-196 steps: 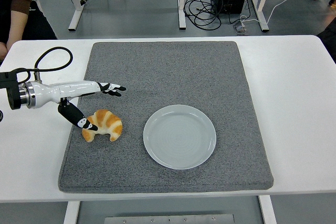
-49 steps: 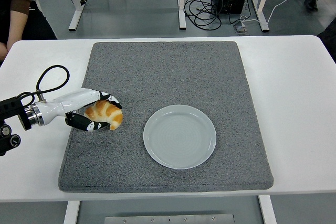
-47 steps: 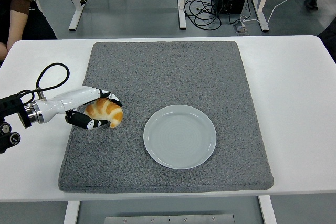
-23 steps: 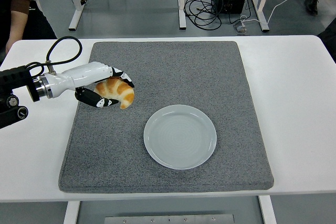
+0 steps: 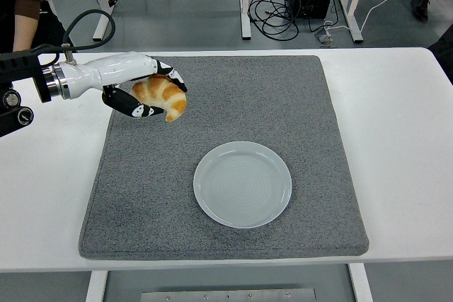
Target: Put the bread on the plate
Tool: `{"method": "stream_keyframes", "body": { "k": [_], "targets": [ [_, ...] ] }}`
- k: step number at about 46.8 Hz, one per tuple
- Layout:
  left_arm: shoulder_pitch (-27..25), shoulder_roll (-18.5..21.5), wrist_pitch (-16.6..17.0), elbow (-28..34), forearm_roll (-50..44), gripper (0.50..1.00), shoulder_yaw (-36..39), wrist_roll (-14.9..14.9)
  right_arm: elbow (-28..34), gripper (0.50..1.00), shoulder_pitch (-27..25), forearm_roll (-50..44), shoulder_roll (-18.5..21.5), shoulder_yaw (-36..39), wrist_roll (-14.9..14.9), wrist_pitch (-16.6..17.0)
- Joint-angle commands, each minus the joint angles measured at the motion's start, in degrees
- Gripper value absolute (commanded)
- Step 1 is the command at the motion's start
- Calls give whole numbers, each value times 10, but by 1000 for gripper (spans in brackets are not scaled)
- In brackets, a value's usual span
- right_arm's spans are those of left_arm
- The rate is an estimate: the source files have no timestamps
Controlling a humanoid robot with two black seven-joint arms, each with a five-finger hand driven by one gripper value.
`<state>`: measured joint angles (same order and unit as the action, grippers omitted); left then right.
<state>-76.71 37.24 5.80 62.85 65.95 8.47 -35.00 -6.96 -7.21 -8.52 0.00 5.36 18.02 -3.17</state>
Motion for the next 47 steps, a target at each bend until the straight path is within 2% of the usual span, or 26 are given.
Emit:
{"method": "stream_keyframes", "body": {
  "k": [1, 13, 24, 37, 47],
  "targets": [
    [-12, -1, 0, 0, 0, 500, 0, 0, -1, 1000, 0, 0, 0, 0, 0, -1],
    [-51, -5, -1, -1, -6, 500, -1, 0, 1, 1000, -2, 0, 0, 0, 0, -1],
    [-51, -9, -1, 7, -1, 500, 0, 0, 1, 1000, -2, 0, 0, 0, 0, -1],
    [-50, -47, 0, 42, 4, 500, 2, 5, 1, 1000, -3, 0, 0, 0, 0, -1],
    [-41, -90, 9, 43, 21, 500, 17, 14, 1, 1000, -4, 0, 0, 1, 0, -1]
  ]
}}
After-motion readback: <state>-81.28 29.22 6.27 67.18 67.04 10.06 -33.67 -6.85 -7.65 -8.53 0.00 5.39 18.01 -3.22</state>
